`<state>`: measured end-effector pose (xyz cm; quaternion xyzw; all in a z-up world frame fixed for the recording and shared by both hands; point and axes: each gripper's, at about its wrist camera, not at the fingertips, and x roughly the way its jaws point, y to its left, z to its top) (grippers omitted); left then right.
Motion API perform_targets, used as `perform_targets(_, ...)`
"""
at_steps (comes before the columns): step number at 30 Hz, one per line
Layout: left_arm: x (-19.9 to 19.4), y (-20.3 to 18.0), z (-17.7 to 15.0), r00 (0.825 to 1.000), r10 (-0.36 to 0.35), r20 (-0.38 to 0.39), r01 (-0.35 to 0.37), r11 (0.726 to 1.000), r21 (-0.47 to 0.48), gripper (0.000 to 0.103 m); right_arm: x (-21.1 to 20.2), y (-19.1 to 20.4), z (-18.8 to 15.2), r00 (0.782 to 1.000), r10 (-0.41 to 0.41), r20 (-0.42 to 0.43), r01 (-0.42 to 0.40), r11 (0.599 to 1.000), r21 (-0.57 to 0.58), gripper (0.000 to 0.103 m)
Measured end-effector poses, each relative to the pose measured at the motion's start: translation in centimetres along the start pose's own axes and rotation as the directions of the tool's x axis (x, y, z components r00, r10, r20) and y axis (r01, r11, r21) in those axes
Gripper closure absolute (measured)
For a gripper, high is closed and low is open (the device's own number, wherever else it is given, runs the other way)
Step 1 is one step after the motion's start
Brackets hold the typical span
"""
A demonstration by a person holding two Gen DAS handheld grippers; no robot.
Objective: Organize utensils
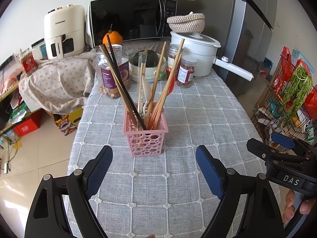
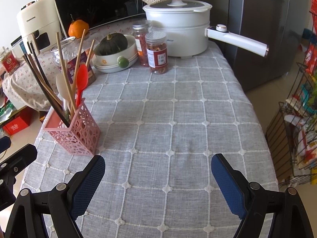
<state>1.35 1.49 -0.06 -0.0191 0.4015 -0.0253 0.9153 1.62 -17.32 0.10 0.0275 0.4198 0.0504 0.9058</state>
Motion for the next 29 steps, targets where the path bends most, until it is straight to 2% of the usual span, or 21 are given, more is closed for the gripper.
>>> perform_targets(14,0.03,0.03,-0.02,1.000,0.003,-0.002,-0.003,1.000,0.004,0.015,0.06,-0.05,0.00,1.000,0.000,-0.001,0.000,1.000,-0.001,0.012)
perform_targets(29,0.91,0.50,0.09,0.999,-0.003,-0.040,0.003,1.000,-0.007,0.015,0.34,-0.18,-0.34,1.000,-0.002,-0.009,0.002,1.000,0.001,0.012)
